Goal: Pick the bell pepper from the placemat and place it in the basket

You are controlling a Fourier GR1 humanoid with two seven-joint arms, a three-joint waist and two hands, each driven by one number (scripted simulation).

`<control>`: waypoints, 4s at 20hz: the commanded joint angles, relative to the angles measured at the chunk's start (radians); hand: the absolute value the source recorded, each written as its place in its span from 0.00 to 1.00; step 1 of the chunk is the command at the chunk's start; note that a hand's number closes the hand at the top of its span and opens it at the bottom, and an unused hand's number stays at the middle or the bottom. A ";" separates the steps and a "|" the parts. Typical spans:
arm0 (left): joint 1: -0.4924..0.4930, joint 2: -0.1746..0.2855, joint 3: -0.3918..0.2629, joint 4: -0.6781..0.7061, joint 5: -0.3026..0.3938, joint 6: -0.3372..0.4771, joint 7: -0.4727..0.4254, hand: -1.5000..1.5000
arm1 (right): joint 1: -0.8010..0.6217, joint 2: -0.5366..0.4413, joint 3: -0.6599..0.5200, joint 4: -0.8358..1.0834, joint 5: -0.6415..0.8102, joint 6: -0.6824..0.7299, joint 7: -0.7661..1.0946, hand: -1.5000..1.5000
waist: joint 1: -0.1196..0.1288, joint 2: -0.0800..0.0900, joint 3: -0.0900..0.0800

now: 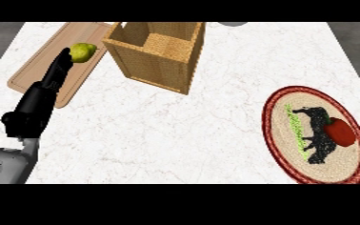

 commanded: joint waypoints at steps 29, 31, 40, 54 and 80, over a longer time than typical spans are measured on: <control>-0.056 -0.057 -0.010 0.020 -0.029 -0.040 0.004 0.50 | -0.144 -0.200 0.284 0.193 1.049 0.456 -0.584 0.00 | 0.053 0.011 0.006; -0.056 -0.053 -0.011 0.030 -0.041 -0.045 -0.006 0.50 | -0.124 -0.207 0.332 0.217 1.101 0.408 -0.650 0.00 | 0.045 0.010 0.006; -0.045 -0.071 0.007 0.058 -0.057 -0.049 -0.033 0.50 | -0.113 -0.229 0.530 0.450 1.325 0.103 -0.936 0.00 | 0.039 0.007 0.003; -0.055 -0.089 0.037 0.022 -0.091 -0.060 0.035 0.50 | -0.328 -0.060 0.666 0.860 1.460 -0.083 -1.105 0.00 | 0.030 0.002 0.001; 0.005 -0.100 0.127 -0.036 -0.120 -0.149 0.041 0.50 | -0.378 0.139 0.727 1.216 1.575 -0.258 -1.186 0.00 | 0.028 0.000 0.001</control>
